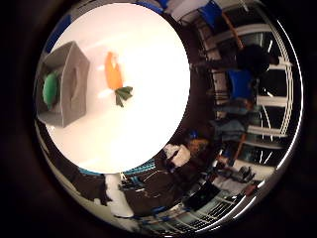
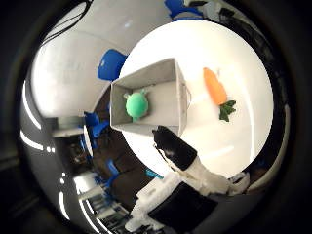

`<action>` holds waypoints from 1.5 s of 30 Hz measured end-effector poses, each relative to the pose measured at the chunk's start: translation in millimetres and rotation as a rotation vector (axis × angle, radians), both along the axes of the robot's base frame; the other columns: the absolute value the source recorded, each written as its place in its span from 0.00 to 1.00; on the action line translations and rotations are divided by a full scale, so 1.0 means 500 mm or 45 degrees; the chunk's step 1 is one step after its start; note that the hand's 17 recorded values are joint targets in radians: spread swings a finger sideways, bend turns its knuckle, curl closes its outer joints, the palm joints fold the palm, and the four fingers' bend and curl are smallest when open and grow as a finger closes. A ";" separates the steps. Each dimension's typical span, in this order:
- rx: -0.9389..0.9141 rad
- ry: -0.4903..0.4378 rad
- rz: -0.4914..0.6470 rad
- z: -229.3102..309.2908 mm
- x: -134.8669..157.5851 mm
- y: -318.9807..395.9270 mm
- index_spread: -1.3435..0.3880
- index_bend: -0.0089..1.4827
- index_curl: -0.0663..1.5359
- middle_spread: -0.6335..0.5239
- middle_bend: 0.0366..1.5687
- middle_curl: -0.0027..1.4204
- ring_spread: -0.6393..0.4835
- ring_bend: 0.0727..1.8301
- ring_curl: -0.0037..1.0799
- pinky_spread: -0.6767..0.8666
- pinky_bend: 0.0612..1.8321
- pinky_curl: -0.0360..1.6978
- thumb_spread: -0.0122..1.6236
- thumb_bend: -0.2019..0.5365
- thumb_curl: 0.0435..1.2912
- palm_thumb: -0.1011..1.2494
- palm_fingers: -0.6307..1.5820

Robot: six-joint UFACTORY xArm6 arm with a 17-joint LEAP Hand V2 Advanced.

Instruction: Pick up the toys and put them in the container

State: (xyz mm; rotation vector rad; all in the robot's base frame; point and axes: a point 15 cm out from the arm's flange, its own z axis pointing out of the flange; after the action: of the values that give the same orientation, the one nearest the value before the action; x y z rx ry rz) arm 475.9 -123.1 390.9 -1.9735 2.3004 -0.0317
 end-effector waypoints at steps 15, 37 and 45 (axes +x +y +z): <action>0.103 0.058 -0.307 -0.250 0.054 -0.063 0.73 0.10 0.20 0.71 0.14 0.23 0.72 0.34 0.22 0.72 0.27 0.20 0.75 0.25 0.21 0.43 0.35; 0.127 0.263 -0.413 -0.444 0.061 -0.081 0.74 0.10 0.20 0.64 0.23 0.26 0.59 0.42 0.25 0.67 0.28 0.18 0.74 0.25 0.21 0.45 0.40; 0.046 0.277 -0.382 -0.448 0.078 -0.082 0.71 0.12 0.22 0.47 0.43 0.36 0.39 0.53 0.34 0.35 0.29 0.17 0.72 0.26 0.23 0.51 0.52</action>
State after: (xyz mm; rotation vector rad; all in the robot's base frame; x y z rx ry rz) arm 514.9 -164.0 166.9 -1.6715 2.6934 0.2074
